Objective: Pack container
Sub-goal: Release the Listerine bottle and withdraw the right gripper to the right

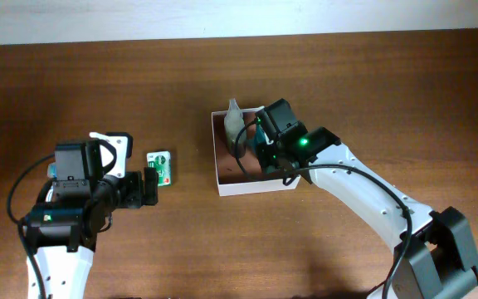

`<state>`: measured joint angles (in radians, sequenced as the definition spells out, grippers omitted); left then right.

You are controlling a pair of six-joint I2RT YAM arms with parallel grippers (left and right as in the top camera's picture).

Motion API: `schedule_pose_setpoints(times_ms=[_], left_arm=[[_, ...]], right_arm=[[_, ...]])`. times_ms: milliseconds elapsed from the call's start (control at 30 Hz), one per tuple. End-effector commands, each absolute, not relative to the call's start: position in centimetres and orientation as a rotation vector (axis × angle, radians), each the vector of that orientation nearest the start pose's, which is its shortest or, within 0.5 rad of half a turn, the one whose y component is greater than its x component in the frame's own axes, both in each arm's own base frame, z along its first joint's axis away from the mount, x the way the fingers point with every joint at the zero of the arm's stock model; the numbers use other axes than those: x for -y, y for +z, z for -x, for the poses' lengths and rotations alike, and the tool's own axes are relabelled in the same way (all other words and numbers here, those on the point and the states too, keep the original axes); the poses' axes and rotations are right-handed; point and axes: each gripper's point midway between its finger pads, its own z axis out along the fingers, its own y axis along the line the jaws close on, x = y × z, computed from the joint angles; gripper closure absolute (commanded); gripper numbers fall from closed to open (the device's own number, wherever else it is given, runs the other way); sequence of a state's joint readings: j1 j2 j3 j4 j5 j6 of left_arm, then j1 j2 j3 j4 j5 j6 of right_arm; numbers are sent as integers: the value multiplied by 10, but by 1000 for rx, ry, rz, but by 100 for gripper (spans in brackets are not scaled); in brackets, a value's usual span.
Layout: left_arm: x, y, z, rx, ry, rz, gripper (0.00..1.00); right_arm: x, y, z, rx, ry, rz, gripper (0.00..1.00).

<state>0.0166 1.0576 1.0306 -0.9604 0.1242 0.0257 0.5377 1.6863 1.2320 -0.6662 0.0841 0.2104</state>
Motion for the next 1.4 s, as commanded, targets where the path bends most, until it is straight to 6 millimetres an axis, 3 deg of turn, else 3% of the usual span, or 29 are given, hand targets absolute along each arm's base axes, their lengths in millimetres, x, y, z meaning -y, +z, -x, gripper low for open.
schedule_pose_setpoints(times_ms=[0,300,567,633,800,967,1067,1167,1233,1367], left_arm=[[18,200,-276,-2535,-157,-47,1],[18,200,-276,-2535,-157,-47,1],[18,200,-276,-2535,-157,-47,1],[18,200,-276,-2535,-157,-47,1],[18,200,-276,-2535,-157,-47,1],[18,200,-276,-2535,-158,-47,1],[18,200,-276,-2535,-157,-47,1],[18,200,-276,-2535,-158,-47,1],[18,200,-276,-2535,-157,-47,1],[18,200,-276,-2534,-158,-47,1]], right_arm=[[-199,98,-353,-2654,129,431,96],[-201,97,-357,-2632,140,427,96],[-199,94,-346,-2671,123,448,96],[-198,98,-343,-2670,125,450,96],[-193,136,-339,-2593,146,428,96],[-155,184,-340,-2494,90,173,95],[-125,202,-339,-2472,98,18,95],[-98,199,-336,-2512,79,-83,96],[-79,187,-332,-2579,55,-144,95],[-64,160,-327,-2692,23,-192,95]])
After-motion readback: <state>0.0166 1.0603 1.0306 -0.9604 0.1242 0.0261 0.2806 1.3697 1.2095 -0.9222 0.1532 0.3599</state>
